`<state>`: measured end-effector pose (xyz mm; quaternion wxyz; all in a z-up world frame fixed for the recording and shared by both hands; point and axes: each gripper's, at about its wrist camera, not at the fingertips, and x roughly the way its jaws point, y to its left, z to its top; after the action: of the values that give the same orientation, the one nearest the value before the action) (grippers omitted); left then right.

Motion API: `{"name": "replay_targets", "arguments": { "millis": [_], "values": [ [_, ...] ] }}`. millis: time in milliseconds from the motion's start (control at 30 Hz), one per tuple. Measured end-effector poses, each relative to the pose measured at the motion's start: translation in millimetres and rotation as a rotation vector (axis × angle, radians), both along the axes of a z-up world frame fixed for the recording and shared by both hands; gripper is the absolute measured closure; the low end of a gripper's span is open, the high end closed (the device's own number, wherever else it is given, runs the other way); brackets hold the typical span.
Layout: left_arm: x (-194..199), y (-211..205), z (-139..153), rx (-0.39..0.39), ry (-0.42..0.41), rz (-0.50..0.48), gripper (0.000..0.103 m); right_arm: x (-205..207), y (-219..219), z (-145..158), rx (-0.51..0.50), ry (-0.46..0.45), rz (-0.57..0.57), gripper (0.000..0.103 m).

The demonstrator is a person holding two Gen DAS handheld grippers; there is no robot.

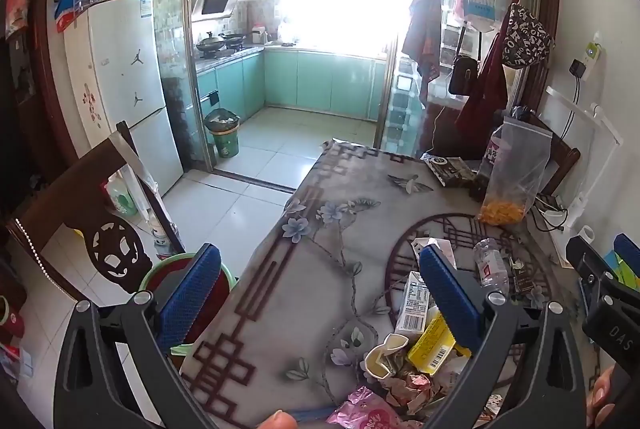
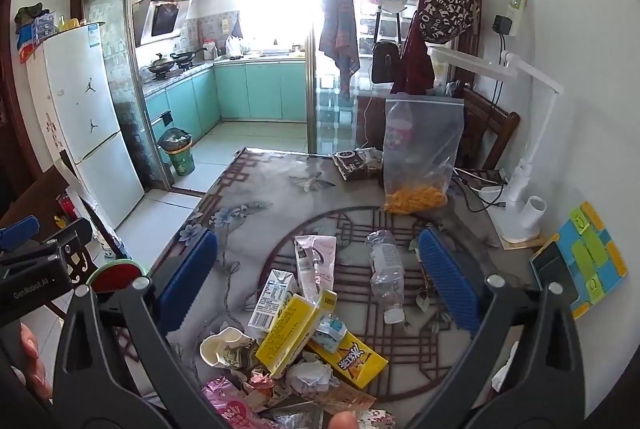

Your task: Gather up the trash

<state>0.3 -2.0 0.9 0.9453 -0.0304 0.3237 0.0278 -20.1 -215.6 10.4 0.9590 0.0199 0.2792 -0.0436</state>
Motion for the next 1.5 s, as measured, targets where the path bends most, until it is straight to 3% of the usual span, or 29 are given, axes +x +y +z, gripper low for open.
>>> {"name": "replay_targets", "arguments": {
  "millis": [1500],
  "values": [
    [2.8,10.6,0.7,0.028,-0.011,0.027,0.008,1.1,7.7,8.0,-0.005,-0.004,0.008,0.004]
  ]
}}
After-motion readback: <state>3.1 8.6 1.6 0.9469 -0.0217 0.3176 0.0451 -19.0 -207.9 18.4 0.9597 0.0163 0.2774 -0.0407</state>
